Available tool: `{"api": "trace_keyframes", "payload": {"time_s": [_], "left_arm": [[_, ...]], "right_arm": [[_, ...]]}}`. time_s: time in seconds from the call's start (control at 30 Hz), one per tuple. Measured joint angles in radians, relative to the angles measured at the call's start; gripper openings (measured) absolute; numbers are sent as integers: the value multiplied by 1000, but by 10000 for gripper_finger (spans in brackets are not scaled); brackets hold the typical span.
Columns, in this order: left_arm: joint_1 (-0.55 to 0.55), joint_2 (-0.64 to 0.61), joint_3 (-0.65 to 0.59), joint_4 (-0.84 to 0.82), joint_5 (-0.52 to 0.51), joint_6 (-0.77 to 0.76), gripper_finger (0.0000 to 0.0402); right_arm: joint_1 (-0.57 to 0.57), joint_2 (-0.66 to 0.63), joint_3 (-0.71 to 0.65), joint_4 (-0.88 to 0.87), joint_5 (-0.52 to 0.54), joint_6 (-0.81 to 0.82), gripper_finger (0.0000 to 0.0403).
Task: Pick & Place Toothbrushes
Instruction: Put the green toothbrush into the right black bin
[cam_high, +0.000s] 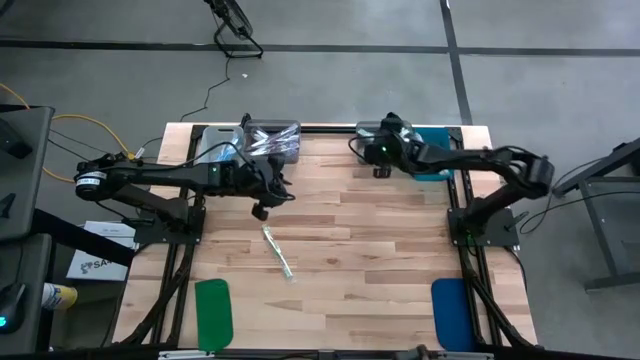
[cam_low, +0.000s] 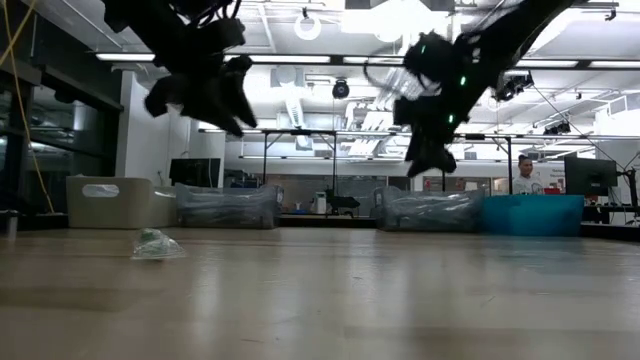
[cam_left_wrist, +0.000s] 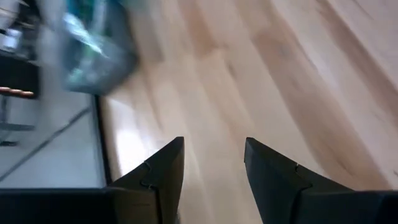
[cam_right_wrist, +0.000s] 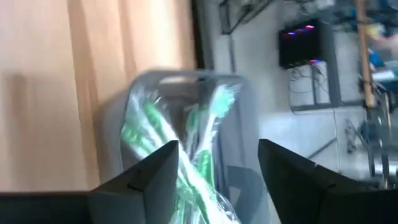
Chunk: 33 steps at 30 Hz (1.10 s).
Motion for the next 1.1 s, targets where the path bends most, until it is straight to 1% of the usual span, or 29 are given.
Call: {"api": "trace_keyframes", "payload": {"time_s": [0.03, 0.1, 0.2, 0.27, 0.4, 0.47, 0.53, 0.63, 0.8, 0.9, 0.97, 1.1], "left_arm": [[0, 0, 0, -29, 16, 0, 161], [0, 1, 0, -89, 56, 16, 161], [0, 13, 0, -173, 145, 54, 161], [0, 18, 0, -212, 215, 78, 161], [0, 67, 1, -272, 339, 95, 161], [-1, 107, 1, -287, 382, 109, 161], [-1, 152, 1, -309, 402, 116, 161], [-15, 225, 0, -315, 408, 119, 161], [-71, 301, 0, -328, 415, 120, 161], [-110, 322, 0, -348, 403, 89, 161], [-138, 338, 0, -342, 377, 67, 161], [-180, 371, 1, -306, 237, 45, 161]], "right_arm": [[21, -29, 0, -19, 15, 40, 219], [61, -89, 0, -75, 14, 109, 230], [128, -179, 0, -146, 1, 193, 236], [172, -237, 0, -198, -30, 256, 236], [259, -329, 0, -261, -142, 348, 233], [302, -362, 0, -276, -194, 377, 233], [348, -378, 0, -276, -225, 404, 233], [415, -386, 0, -281, -220, 420, 232], [495, -386, 0, -284, -213, 422, 232], [527, -386, 0, -283, -172, 446, 232], [543, -386, 0, -283, -149, 451, 232], [568, -386, 0, -281, -139, 455, 232]]}}
